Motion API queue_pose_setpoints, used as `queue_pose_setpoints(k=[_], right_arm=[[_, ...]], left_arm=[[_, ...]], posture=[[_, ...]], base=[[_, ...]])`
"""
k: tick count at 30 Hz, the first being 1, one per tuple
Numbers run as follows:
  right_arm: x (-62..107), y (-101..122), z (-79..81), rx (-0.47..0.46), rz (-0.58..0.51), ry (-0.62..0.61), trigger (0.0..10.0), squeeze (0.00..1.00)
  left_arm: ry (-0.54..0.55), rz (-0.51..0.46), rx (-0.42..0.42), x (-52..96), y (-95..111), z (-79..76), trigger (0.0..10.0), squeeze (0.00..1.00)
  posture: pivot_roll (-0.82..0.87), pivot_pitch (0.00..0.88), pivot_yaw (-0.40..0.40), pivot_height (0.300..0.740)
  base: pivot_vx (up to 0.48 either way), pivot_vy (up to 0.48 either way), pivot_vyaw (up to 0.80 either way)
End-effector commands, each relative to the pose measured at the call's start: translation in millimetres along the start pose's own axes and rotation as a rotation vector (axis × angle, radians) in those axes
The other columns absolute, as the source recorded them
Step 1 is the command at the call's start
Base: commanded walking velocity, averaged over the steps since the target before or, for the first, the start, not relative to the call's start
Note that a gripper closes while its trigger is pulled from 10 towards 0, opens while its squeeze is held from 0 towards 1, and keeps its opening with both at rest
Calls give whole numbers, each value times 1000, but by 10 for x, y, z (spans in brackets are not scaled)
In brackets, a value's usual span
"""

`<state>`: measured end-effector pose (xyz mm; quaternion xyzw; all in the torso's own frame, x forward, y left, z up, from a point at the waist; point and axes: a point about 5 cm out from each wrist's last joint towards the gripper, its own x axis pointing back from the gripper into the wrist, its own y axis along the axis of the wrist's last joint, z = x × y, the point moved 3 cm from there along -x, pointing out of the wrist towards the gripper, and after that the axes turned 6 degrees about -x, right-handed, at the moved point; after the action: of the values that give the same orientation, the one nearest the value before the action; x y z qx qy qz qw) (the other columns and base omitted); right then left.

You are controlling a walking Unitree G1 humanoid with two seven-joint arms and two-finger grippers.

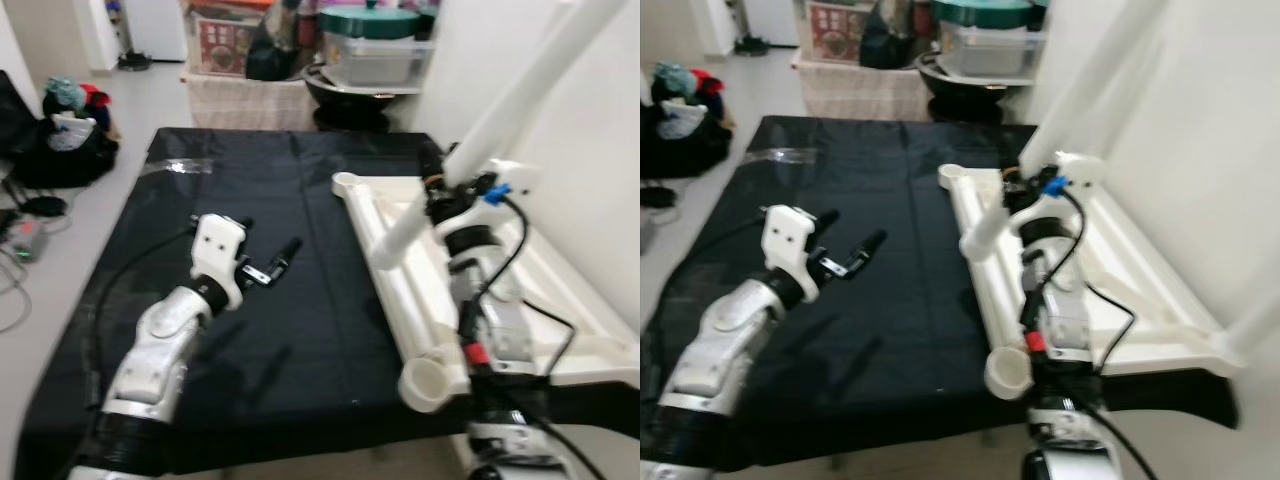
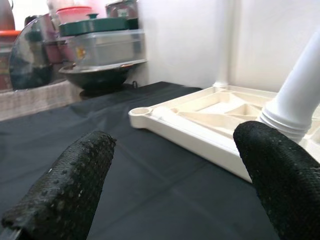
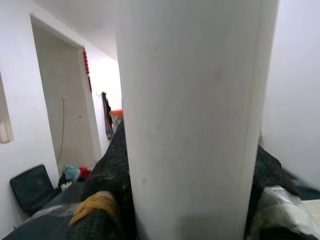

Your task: Building children table

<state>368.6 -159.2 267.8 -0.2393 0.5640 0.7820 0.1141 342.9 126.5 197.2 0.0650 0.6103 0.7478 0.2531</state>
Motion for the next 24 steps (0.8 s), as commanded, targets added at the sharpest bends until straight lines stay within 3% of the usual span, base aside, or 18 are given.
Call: queue_pose_setpoints(k=[1,6,10,13,14,17,18,20,24], right_arm=[[28,47,-79,-2,-10,-27,0,0],[47,39,-48,-8,0,-10,0,0],[191,62,117,7,25,61,0,0],[286,101,223,12,30,92,0,0],[374,101,325,5,42,120,0,0],[437,102,394,-2,51,139,0,0],[515,92,485,-24,68,166,0,0],[643,38,627,-58,111,232,0,0],[723,-69,715,-87,167,303,0,0]], left_arm=[[-28,-16,18,-10,21,-81,10000,0],[-32,-21,39,-4,26,-107,10000,0],[-5,29,28,87,-64,-104,10000,0],[59,75,13,193,-151,-30,10000,0],[150,129,15,341,-264,52,10000,0],[213,166,15,452,-339,105,10000,0],[254,199,25,573,-402,112,10000,0],[251,228,50,693,-449,31,10000,0],[219,266,64,780,-504,-73,10000,0]], posture=[[60,0,-79,740],[60,0,-79,740],[60,0,-79,740],[42,0,-63,740],[40,0,-69,740],[41,0,-72,740],[49,0,-80,740],[58,0,-85,740],[65,0,-84,740]], base=[[0,-480,0],[0,-192,0],[0,0,0],[0,0,0],[0,0,0],[0,0,0],[0,0,0],[0,0,0],[0,0,0]])
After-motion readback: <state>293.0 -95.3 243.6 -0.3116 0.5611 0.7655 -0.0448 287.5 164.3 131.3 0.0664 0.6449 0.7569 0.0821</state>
